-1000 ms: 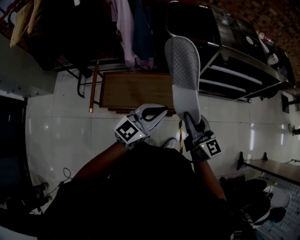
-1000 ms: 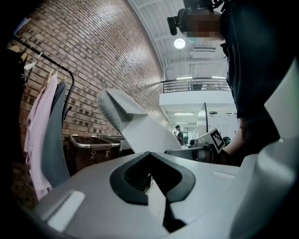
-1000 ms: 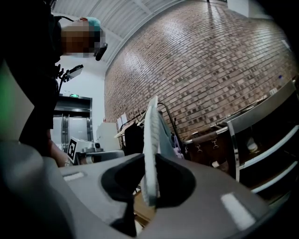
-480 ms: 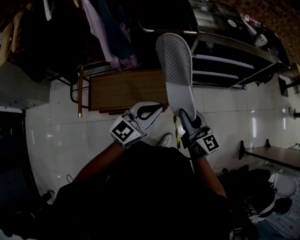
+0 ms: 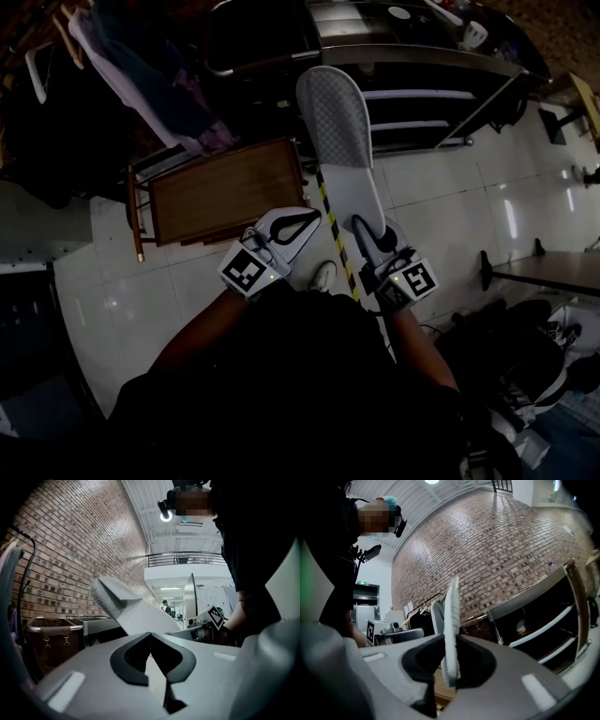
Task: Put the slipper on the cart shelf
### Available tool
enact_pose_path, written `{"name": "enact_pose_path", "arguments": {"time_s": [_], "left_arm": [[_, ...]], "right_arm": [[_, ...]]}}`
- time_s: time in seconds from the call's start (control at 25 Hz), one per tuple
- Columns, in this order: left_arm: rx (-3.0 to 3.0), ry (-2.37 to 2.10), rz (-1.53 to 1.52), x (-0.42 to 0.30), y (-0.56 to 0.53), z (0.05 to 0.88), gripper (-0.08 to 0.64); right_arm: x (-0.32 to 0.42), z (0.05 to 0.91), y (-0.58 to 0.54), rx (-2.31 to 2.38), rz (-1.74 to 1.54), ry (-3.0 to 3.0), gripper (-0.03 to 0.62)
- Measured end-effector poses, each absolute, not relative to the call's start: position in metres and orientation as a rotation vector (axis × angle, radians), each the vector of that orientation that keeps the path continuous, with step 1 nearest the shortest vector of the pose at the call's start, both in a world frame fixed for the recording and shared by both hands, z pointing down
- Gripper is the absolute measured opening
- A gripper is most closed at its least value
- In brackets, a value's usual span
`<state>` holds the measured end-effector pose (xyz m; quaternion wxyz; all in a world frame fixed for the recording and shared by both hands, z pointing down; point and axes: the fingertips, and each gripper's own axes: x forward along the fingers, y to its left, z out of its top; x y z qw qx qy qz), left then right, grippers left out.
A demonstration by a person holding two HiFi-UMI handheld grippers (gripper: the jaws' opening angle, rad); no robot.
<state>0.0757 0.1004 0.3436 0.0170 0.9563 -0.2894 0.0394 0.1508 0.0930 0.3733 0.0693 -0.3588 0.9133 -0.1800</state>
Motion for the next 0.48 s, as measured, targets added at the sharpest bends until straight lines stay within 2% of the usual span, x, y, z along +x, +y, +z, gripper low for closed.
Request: {"name": "enact_pose_path", "arguments": {"time_s": [0.48], "left_arm": [[2.993,-0.704,0.084,0.113,0.053,0.355,0.003]], "right_arm": [[0.201,0.405,0.068,-1.333,-0.621,2.622,0.064]]}}
